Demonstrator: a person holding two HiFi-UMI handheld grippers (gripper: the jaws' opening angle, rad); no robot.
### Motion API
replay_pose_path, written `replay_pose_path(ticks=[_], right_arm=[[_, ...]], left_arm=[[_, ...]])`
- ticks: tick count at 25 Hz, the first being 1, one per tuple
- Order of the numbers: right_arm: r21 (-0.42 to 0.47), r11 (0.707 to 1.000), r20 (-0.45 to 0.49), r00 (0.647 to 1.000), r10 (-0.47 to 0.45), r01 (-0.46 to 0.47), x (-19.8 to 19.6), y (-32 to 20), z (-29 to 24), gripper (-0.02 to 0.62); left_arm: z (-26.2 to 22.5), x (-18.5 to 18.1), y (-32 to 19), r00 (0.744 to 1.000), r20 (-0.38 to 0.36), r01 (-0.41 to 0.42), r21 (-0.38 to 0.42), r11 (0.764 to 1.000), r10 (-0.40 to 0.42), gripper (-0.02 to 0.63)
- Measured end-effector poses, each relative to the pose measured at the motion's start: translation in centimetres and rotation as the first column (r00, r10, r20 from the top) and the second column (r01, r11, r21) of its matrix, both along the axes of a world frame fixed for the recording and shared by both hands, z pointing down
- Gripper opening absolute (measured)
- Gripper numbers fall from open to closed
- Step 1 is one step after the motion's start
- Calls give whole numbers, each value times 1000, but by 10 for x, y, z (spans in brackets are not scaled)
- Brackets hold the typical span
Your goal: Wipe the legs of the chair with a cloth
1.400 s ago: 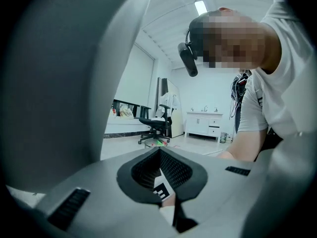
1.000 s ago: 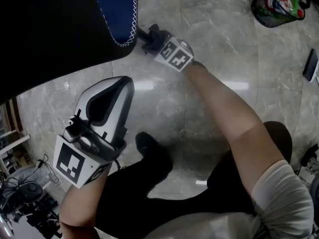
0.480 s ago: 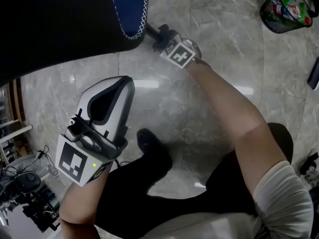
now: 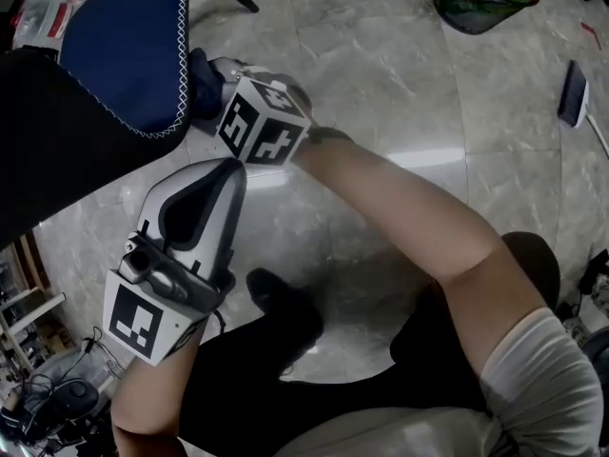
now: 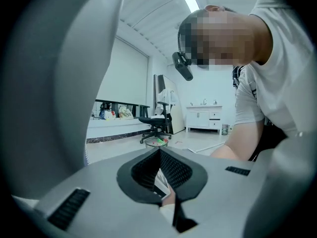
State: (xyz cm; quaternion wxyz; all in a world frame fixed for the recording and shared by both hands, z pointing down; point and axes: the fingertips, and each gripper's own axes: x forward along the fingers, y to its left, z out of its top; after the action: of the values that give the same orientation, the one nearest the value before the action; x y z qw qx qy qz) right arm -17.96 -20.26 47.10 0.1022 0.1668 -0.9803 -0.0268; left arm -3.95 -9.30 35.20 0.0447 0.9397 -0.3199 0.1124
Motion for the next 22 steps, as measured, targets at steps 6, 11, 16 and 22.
replay_pose_path(ticks=[6,11,16,22], right_arm=[[63,998,85,996,-10,5,-6,-2,28,178],[32,999,87,996,-12,10,-15,-3,76,172],[-102,994,-114,993,24,-36,-12,-10,176,173],[-285,948,-329,944,41,-140,-4,-11,266,175]], left_arm=[[1,-17,4,999,-9,50,-13,999,-50,5],[4,-46,25,994,6,108,-24,994,-108,5],[-1,-74,31,986,-4,167,-37,985,-168,5],[-3,-93,41,981,11,192,-37,981,-191,5]])
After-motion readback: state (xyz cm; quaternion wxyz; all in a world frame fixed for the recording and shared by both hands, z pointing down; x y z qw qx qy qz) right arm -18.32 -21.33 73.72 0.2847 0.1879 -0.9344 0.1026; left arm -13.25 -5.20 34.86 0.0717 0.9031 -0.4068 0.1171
